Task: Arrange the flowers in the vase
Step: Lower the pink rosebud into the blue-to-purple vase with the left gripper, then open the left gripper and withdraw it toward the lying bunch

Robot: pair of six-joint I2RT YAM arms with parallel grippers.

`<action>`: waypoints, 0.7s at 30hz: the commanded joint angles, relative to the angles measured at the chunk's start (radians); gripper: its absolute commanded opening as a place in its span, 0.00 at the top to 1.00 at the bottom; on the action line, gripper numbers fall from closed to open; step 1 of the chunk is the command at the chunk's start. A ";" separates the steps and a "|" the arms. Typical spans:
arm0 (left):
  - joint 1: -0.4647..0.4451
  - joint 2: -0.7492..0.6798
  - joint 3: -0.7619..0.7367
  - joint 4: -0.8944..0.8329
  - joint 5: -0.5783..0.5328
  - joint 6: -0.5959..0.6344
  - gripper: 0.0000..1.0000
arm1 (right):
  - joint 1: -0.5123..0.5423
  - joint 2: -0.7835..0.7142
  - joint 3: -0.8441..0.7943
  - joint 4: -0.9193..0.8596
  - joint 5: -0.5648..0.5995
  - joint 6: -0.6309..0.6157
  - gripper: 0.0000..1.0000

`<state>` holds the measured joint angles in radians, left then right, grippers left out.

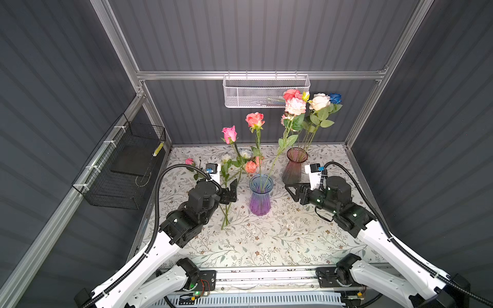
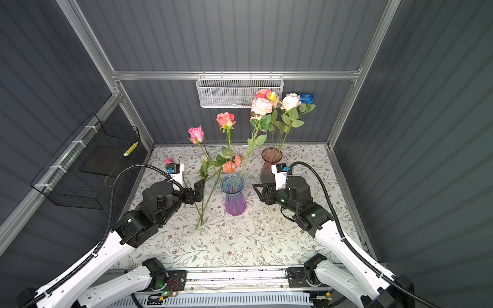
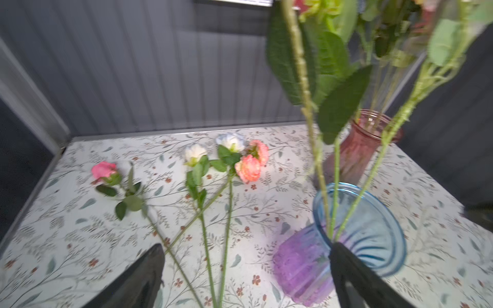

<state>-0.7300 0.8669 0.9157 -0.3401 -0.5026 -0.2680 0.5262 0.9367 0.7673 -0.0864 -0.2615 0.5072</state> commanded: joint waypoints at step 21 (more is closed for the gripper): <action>0.578 0.522 -0.019 0.025 0.378 -0.418 0.45 | -0.050 0.034 0.093 -0.099 0.066 -0.050 0.40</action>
<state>-0.1741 1.3594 0.8780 -0.3443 -0.2028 -0.6514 0.4789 0.9825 0.8474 -0.1692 -0.1844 0.4610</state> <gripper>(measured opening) 0.547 0.596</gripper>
